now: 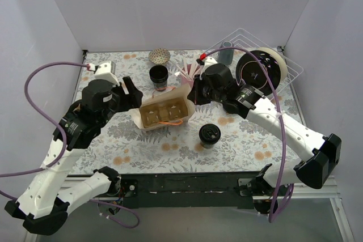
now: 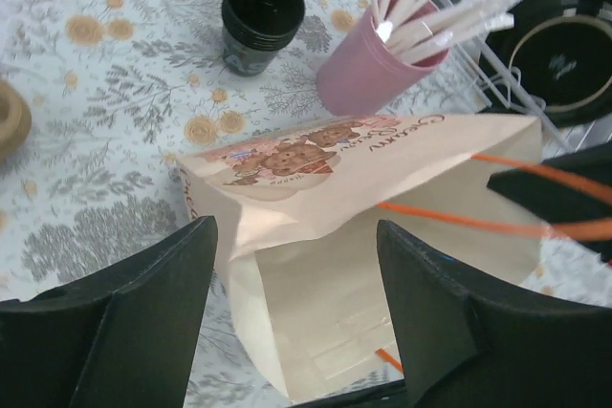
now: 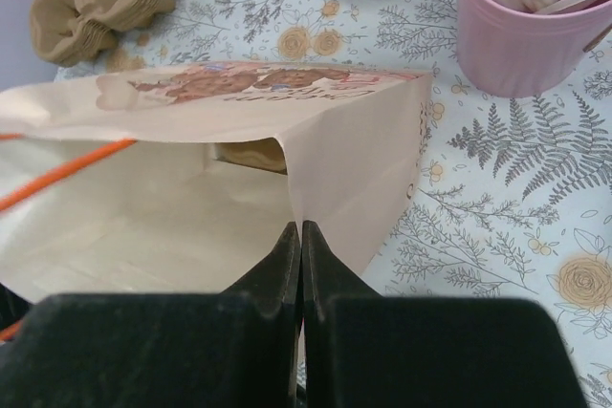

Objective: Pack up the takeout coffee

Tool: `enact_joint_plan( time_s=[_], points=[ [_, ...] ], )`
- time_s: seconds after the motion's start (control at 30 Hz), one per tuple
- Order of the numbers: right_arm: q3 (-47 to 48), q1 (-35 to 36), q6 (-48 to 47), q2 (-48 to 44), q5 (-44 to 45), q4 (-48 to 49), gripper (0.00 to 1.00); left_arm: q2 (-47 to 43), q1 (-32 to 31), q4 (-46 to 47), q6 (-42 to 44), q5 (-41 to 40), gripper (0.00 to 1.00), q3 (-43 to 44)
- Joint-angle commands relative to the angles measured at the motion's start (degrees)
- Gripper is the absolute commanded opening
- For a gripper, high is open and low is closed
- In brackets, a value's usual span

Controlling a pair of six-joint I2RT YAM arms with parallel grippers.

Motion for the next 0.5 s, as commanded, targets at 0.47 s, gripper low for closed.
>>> enact_joint_plan(
  time_s=[0.47],
  points=[
    [-5.1, 0.5, 7.8, -4.6, 5.9, 5.6, 0.01, 3.6, -0.2, -26.1, -35.7, -2.3, 0.6, 5.9]
  ],
)
